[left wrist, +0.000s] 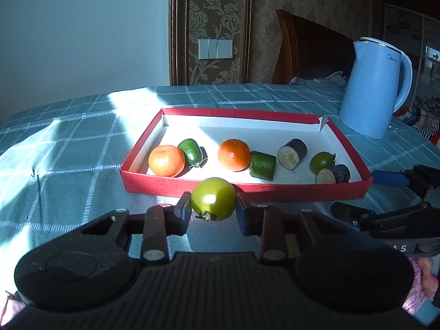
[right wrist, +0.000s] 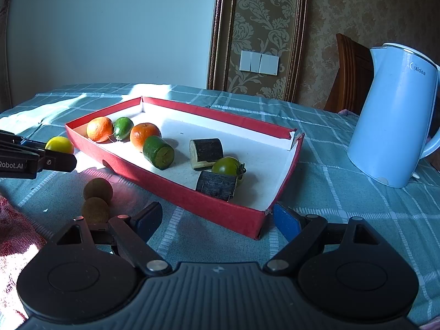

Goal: Organize fruits
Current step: 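Carry the yellow-green fruit into the red tray and open the left gripper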

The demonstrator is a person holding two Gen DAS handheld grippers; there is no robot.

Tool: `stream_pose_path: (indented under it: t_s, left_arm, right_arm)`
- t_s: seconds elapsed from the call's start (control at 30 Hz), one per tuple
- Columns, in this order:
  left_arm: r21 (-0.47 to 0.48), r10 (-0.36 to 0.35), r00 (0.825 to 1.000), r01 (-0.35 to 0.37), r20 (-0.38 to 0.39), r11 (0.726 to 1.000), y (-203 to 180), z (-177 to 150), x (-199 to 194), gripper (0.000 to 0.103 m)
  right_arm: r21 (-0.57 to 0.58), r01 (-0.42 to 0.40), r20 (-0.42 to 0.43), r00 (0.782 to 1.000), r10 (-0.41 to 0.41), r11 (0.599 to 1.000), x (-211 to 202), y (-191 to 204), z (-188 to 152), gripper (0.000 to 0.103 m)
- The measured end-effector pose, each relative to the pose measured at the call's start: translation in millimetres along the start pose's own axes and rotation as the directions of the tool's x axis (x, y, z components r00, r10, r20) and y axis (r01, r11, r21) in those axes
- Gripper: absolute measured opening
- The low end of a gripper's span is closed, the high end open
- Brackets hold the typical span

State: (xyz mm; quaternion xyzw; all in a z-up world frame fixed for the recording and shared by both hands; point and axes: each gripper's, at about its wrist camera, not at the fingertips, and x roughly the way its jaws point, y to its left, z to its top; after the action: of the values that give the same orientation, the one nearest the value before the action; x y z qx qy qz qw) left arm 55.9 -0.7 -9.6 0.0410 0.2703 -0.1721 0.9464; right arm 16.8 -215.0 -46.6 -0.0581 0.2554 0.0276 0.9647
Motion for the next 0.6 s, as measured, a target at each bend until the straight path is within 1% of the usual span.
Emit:
stream_pose_path:
  t_s: [0.27, 0.6]
  left_arm:
    - [0.027, 0.004, 1.000, -0.004, 0.026, 1.000, -9.4, 27.2, 16.6, 0.031]
    - [0.060, 0.036, 0.999, -0.038, 0.020, 0.997, -16.0, 45.8, 51.3, 0.031]
  right_arm:
    - [0.000, 0.000, -0.001, 1.000, 0.000, 1.000, -0.4, 0.2, 0.3, 0.088]
    - [0.007, -0.008, -0.013, 1.000, 0.008, 1.000, 1.4, -1.5, 0.7, 0.088]
